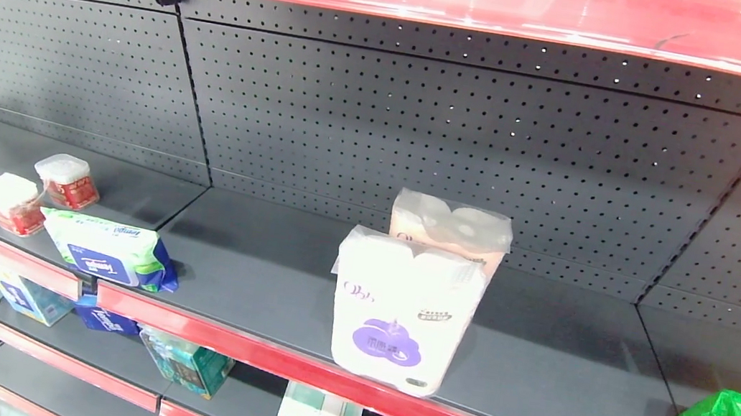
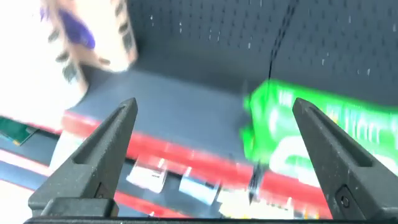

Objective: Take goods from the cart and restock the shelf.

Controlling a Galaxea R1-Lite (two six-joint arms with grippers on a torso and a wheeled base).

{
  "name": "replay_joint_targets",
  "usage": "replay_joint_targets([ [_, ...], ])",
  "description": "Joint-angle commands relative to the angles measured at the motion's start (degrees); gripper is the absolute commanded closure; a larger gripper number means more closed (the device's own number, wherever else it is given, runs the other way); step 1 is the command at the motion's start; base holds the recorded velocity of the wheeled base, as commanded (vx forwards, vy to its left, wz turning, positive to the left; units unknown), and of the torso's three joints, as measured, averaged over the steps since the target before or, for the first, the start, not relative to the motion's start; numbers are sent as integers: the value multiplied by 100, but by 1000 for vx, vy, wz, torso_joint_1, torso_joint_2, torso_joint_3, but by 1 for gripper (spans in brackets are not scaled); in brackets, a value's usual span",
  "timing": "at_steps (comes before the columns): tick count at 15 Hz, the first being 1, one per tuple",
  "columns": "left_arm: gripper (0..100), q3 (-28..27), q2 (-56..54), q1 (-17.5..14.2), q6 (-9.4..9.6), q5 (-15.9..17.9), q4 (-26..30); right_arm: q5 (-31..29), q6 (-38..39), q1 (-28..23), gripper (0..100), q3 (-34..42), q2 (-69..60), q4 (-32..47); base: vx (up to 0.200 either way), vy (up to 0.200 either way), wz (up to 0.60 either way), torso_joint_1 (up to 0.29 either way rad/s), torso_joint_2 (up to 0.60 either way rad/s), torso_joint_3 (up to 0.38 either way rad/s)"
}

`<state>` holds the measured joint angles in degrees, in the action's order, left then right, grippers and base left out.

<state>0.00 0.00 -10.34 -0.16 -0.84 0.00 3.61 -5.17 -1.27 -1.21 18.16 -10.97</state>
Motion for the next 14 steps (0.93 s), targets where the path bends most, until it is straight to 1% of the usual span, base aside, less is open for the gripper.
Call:
replay_joint_targets([
  [1,0,0,0,-3,-2,-4,0,-18,183,127,0,112,-1816,1097,0,0,0,0,0,0],
  [3,0,0,0,-3,-2,-4,0,-27,499,136,0,121,-1816,1088,0,0,0,0,0,0],
  [14,0,0,0,-3,16,5,0,-36,508,136,0,121,-1816,1088,0,0,0,0,0,0],
])
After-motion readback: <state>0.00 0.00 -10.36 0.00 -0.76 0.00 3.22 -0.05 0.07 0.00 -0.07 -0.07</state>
